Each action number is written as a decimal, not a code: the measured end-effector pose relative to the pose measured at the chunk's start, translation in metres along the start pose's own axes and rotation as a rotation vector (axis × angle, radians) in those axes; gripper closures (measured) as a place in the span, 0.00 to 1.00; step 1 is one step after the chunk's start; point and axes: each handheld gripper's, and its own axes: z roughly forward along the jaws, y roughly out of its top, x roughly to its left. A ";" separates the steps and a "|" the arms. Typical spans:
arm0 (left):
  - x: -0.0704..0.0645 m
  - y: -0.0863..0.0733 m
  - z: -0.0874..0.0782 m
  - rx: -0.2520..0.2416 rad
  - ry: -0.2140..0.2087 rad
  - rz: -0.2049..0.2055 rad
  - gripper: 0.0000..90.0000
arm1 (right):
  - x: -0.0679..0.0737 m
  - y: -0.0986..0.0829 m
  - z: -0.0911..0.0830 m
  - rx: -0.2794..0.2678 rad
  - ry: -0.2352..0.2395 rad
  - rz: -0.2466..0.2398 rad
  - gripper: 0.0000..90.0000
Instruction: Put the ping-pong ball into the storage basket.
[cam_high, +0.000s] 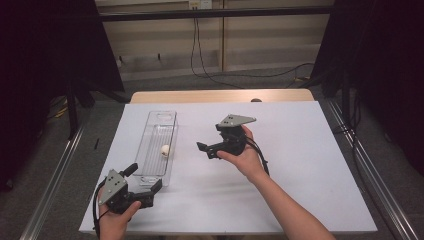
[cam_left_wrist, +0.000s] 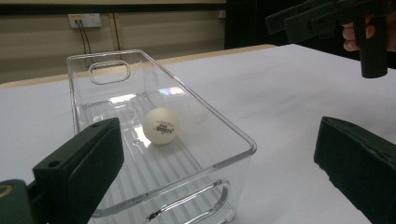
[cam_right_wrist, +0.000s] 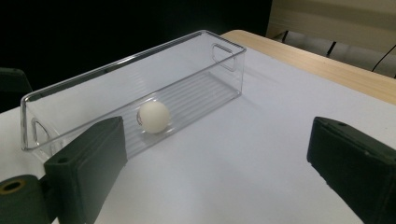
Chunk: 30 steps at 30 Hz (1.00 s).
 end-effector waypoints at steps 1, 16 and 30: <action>0.000 0.000 0.000 0.001 0.000 -0.001 0.02 | 0.000 0.000 0.000 0.000 0.000 0.000 0.05; 0.000 0.000 0.000 0.005 -0.007 0.003 0.02 | -0.015 -0.015 -0.027 -0.012 -0.017 0.000 0.05; -0.001 -0.001 0.001 0.000 -0.006 -0.002 0.02 | -0.025 -0.029 -0.050 -0.038 -0.030 0.020 0.05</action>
